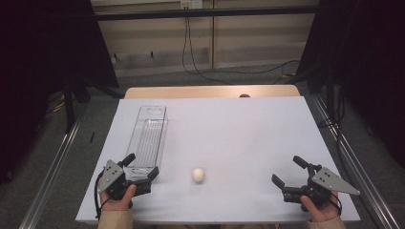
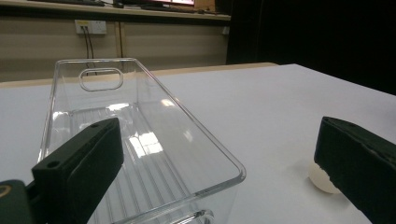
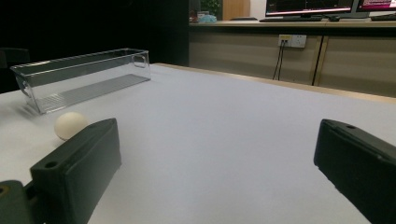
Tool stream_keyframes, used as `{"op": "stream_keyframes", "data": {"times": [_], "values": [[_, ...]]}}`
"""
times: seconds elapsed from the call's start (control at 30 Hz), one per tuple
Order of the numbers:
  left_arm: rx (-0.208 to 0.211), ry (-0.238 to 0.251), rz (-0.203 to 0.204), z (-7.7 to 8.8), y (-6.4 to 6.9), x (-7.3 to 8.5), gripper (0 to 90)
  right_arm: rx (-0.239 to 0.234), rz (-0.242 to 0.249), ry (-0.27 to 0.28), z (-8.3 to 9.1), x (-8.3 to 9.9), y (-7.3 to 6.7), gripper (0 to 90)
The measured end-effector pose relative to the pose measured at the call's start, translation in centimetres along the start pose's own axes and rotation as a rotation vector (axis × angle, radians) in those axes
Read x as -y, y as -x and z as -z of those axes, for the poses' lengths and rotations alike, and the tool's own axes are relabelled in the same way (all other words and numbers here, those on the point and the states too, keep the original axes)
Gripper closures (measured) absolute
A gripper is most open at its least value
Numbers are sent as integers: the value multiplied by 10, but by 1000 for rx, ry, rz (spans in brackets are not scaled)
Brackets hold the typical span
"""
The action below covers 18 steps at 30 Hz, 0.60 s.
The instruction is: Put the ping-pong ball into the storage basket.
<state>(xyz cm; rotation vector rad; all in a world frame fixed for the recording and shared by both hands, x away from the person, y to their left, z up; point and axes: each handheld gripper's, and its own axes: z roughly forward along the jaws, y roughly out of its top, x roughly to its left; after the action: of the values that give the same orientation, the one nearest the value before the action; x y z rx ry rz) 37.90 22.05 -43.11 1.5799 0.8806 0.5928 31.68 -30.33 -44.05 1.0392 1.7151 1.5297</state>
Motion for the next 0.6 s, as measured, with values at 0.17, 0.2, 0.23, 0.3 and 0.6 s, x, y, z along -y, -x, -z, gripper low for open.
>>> {"op": "stream_keyframes", "data": {"times": [0.17,0.2,0.23,0.3,0.6], "values": [[7,-7,6,-2,2,-1,14,-4,4,2,0,0,0,2],[15,-7,7,-2,2,-1,14,-3,0,3,0,-1,-1,2],[14,-3,9,-3,3,-2,14,-6,4,2,0,0,-1,2],[17,-6,9,-4,4,-3,14,-9,4,3,0,0,-1,2],[34,-6,9,-8,8,-7,14,-14,10,-3,0,-1,-2,3]]}}
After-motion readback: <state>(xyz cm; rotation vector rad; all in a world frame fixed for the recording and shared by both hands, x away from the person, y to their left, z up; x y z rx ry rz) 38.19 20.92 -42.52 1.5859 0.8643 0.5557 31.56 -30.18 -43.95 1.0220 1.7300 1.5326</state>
